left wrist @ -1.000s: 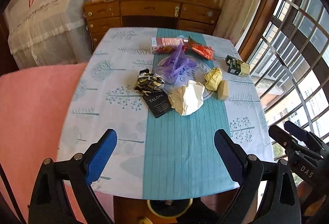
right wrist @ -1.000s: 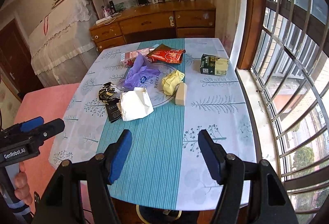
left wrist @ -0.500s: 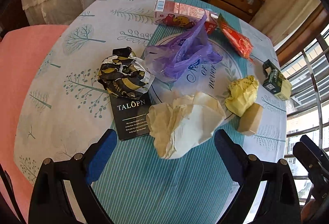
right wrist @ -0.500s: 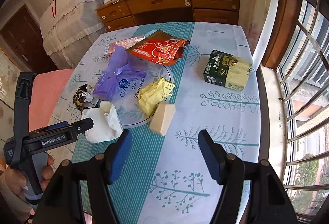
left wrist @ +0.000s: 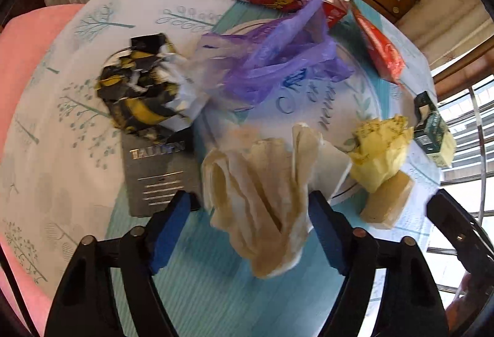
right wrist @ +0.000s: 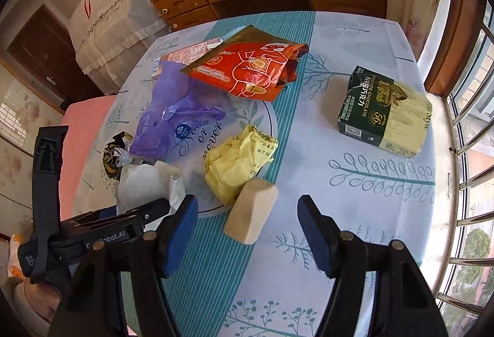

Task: Collect trash
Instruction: 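Lower the left tool onto the crumpled tissue and close it, then close the left tool on the white tissue while the right tool grasps the yellow crumpled paper, then carry the white tissue and yellow paper in both tools over the trash bin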

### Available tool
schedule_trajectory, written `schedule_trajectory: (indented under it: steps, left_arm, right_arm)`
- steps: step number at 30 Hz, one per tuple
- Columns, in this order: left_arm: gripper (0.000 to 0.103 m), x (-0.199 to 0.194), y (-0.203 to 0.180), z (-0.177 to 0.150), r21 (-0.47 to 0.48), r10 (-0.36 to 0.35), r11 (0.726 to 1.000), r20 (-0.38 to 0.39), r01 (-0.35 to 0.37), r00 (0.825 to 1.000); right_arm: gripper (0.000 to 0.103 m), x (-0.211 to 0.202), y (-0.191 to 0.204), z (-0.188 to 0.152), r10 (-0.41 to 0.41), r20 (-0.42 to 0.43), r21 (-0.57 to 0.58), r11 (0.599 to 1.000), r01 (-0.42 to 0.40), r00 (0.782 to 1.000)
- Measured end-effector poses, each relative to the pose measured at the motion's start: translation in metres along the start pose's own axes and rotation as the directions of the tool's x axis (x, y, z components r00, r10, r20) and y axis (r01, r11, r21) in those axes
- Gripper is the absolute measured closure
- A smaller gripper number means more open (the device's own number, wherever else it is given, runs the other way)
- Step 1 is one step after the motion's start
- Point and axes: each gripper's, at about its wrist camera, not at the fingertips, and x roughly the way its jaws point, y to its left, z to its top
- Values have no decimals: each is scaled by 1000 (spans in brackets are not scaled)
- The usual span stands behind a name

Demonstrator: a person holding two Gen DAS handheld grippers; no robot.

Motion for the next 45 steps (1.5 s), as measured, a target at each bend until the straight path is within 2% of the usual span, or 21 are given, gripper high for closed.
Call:
schedule_trajectory:
  steps: [5,8,9,10,15,19,20,22,26,34,45]
  left_arm:
    - [47,8,-25,9,41,-21,999,-17,22,1000]
    - [51,11,-39,13,70,-13,997,-7,13,1000]
    - [57,11,-42,14,81,-12,997,-1,12,1000]
    - [58,12,-45,16,90,-17,996,3,17,1000]
    - [71,5,-53,18,126,25,992,35,-29,999]
    - [72,-14,-35,16,82,13,996,52,-17,999]
    - [72,-18,-31,16,71,11,997,58,-15,998]
    - [72,-28,-20,13,53,7,999,73,-11,997]
    - [72,-48,-1,7,25,3,1000,98,-5,995]
    - [72,-90,26,-13,1,-39,999,150,40,988]
    - [72,-148,47,-57,110,-64,993,207,42,976]
  right_arm:
    - [36,17,-7,13,2,-21,35,999,-1,1000]
    - [36,28,-10,20,7,-37,58,998,-4,999]
    - [36,32,-10,23,14,-42,65,998,-11,999]
    - [36,35,-10,25,18,-46,71,997,-15,999]
    - [36,51,-5,31,30,-74,88,996,-24,997]
    - [36,63,1,32,15,-87,73,997,-9,996]
    - [40,65,3,32,14,-83,65,998,-9,996]
    - [59,67,8,32,17,-63,40,999,-15,998]
    - [69,61,21,33,8,-16,-22,1000,-9,1000]
    - [69,21,48,19,49,59,-50,998,-46,997]
    - [69,-41,94,-39,72,80,-86,994,-65,994]
